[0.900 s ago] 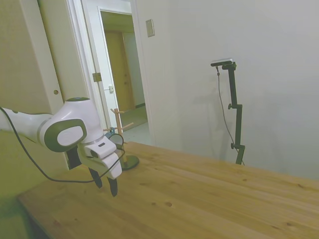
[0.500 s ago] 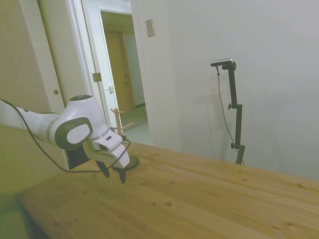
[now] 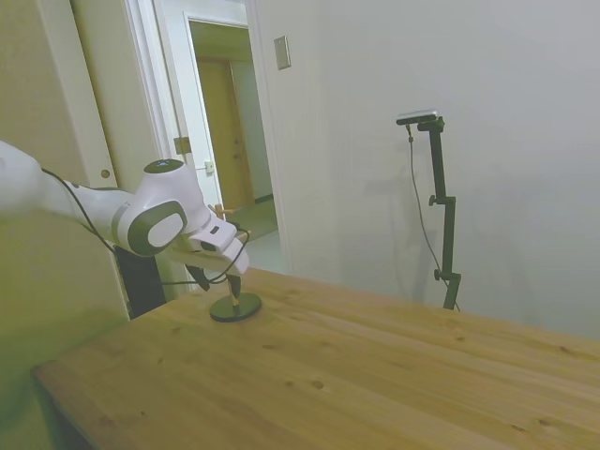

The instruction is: Unload the mug

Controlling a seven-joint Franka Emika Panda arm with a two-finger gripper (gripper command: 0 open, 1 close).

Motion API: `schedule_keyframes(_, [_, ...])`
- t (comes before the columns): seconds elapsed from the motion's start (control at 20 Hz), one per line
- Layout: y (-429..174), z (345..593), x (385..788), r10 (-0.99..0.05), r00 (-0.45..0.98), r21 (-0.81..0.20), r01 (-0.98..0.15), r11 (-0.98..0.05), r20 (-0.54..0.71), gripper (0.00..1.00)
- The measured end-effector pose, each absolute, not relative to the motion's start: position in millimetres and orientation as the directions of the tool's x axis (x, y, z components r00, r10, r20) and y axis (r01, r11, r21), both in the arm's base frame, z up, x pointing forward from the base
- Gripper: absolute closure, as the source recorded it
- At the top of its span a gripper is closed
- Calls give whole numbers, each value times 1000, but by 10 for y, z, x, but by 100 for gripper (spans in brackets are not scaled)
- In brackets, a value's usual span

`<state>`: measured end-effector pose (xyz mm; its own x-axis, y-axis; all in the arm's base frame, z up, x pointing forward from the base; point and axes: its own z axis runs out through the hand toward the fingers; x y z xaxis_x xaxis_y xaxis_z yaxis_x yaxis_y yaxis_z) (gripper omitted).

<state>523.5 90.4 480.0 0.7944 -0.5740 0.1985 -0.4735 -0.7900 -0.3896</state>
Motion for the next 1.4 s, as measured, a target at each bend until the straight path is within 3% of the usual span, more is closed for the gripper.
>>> schedule_keyframes(0.15, [951,4762,5325,-565,797,-402,-456,-794,213,0])
schedule_keyframes(0.45, [1128,4778,5347,-477,842,-516,-300,-802,253,0])
schedule_keyframes(0.8, [1162,4701,5425,-433,854,-560,-216,-800,288,0])
schedule_keyframes(1.05, [1295,4720,5470,-378,863,-630,-93,-771,335,0])
schedule_keyframes(1.4, [1453,4529,5572,-334,874,-662,-18,-749,353,0])
